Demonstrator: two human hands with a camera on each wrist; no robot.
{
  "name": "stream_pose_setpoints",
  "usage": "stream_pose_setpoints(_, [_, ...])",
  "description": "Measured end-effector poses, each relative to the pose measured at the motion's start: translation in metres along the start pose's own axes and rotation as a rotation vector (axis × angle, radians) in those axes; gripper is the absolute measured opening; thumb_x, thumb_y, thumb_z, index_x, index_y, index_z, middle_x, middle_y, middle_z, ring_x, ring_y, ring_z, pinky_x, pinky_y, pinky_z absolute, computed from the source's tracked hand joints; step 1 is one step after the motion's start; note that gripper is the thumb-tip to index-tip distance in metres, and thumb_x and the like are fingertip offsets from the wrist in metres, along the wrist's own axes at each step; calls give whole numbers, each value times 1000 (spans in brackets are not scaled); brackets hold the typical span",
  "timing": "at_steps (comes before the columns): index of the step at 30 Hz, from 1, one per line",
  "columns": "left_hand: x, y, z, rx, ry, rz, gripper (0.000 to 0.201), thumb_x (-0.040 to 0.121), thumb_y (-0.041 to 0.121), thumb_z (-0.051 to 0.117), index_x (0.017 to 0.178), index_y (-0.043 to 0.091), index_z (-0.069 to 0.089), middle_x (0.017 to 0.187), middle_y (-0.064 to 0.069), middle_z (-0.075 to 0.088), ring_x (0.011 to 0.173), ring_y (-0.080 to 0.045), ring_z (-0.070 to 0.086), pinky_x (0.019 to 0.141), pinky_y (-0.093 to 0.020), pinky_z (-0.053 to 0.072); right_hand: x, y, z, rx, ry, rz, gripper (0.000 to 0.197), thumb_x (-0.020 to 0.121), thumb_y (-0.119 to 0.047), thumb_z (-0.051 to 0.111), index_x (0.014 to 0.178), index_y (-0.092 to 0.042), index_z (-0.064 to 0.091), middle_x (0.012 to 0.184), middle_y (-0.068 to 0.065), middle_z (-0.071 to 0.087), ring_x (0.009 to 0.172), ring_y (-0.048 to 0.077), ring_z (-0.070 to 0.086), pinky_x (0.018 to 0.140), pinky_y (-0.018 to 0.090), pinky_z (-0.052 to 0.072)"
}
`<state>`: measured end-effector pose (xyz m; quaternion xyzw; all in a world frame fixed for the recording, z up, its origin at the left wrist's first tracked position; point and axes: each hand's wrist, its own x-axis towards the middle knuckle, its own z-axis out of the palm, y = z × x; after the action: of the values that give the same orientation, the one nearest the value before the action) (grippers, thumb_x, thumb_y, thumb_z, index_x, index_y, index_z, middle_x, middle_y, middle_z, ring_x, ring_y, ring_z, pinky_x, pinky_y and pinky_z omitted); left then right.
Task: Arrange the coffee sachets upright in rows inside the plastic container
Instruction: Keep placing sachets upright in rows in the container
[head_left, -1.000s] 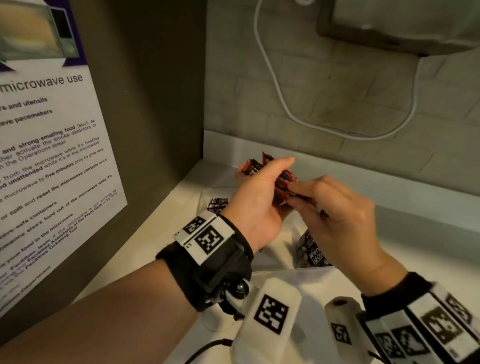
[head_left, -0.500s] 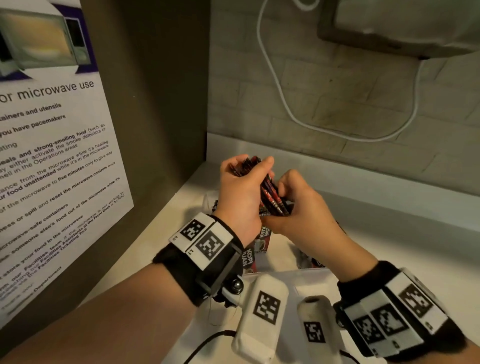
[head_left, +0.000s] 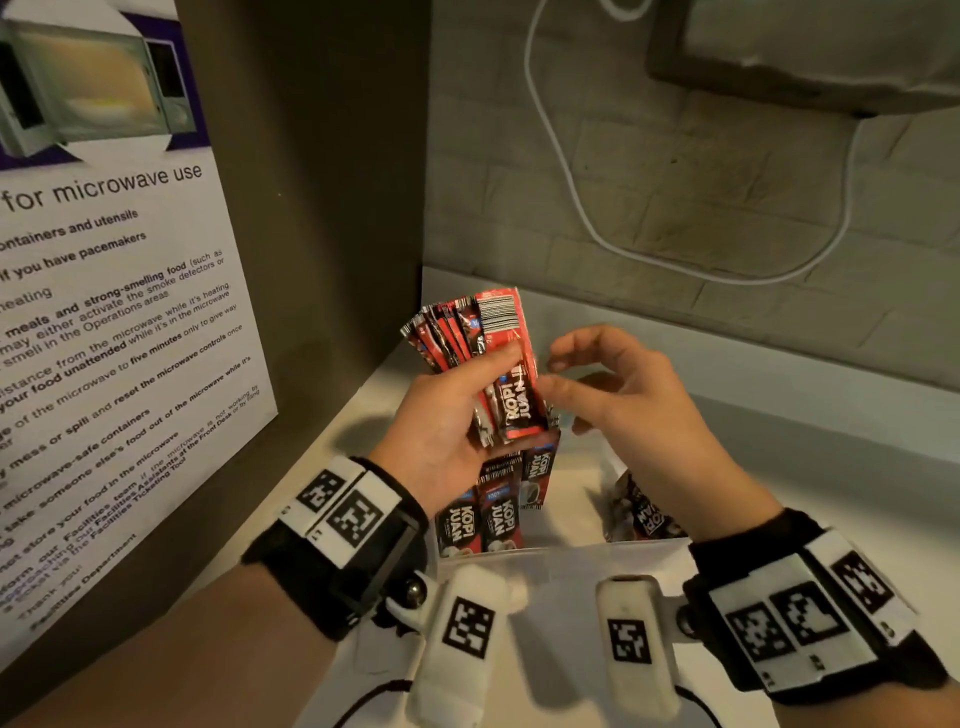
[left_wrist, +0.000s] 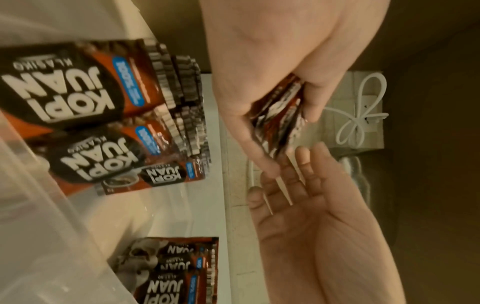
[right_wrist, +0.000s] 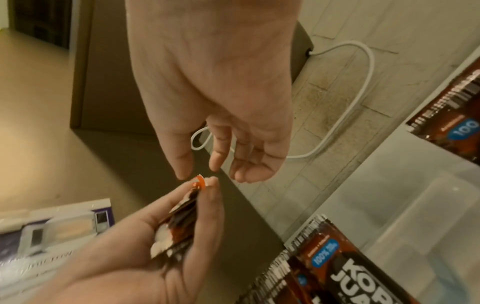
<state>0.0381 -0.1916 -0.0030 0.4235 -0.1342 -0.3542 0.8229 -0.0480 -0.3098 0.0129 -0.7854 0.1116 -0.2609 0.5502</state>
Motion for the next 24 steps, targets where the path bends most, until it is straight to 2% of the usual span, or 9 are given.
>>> stream_pose_setpoints(4, [-4, 1, -3, 54, -72, -46, 33, 74, 22, 70, 104, 9, 70, 103, -17, 72, 88, -33, 72, 74, -51, 58, 2, 0, 7, -36, -105, 33, 30, 72, -8, 79, 97, -20, 67, 82, -2, 65, 64, 9, 59, 50, 17, 43])
stream_pose_setpoints(7, [-4, 2, -5, 69, -92, -62, 29, 74, 27, 68, 98, 12, 71, 102, -16, 73, 87, -33, 72, 71, -49, 60, 3, 2, 9, 53, -53, 17, 23, 75, 1, 74, 89, -17, 69, 72, 3, 62, 58, 6, 59, 47, 14, 43])
stream_pose_setpoints(9, [-4, 3, -7, 65, -78, -66, 23, 78, 27, 67, 97, 13, 70, 101, -14, 74, 86, -31, 72, 67, -48, 60, 4, 2, 7, 174, 26, 6, 24, 77, 6, 69, 84, -16, 70, 70, 5, 63, 61, 8, 63, 52, 20, 50])
stream_pose_setpoints(11, [-3, 4, -9, 54, -56, -78, 14, 84, 23, 65, 93, 13, 69, 93, -10, 75, 78, -26, 73, 63, -46, 60, 4, 1, 2, 253, 109, -71, 32, 74, 12, 68, 74, -20, 71, 75, 0, 68, 74, 13, 65, 65, 28, 56])
stream_pose_setpoints(15, [-3, 5, -9, 69, -109, -118, 4, 80, 19, 69, 82, 16, 67, 85, -8, 73, 73, -25, 71, 69, -45, 58, 1, -1, -5, 198, 130, -224, 38, 64, 14, 66, 58, -24, 72, 108, -6, 61, 96, 5, 62, 78, 25, 54])
stream_pose_setpoints(17, [-5, 5, -6, 79, -156, -107, 15, 70, 14, 72, 83, 17, 65, 84, -7, 72, 75, -25, 70, 77, -47, 55, 0, 2, -4, 130, 114, -251, 40, 66, 15, 63, 61, -22, 74, 115, -4, 57, 104, 14, 60, 86, 28, 53])
stream_pose_setpoints(19, [-5, 4, -3, 93, -148, -66, 27, 62, 3, 73, 83, 18, 63, 81, -6, 71, 75, -24, 69, 79, -46, 54, -2, 4, -1, 119, 104, -243, 42, 69, 16, 58, 64, -22, 75, 115, -2, 58, 108, 20, 59, 86, 26, 52])
stream_pose_setpoints(21, [-3, 3, -1, 117, -101, -14, 31, 65, -6, 72, 82, 19, 62, 80, -5, 71, 75, -23, 70, 78, -46, 55, -3, 5, 0, 136, 122, -226, 40, 77, 13, 56, 74, -22, 75, 109, -1, 60, 100, 12, 61, 80, 20, 51])
stream_pose_setpoints(24, [-1, 3, 0, 147, -35, 50, 30, 71, -9, 71, 82, 18, 63, 83, -6, 73, 81, -26, 71, 78, -48, 56, -9, 0, -1, 179, 147, -99, 20, 83, -2, 63, 90, -20, 67, 90, -3, 63, 64, 0, 53, 58, 11, 42])
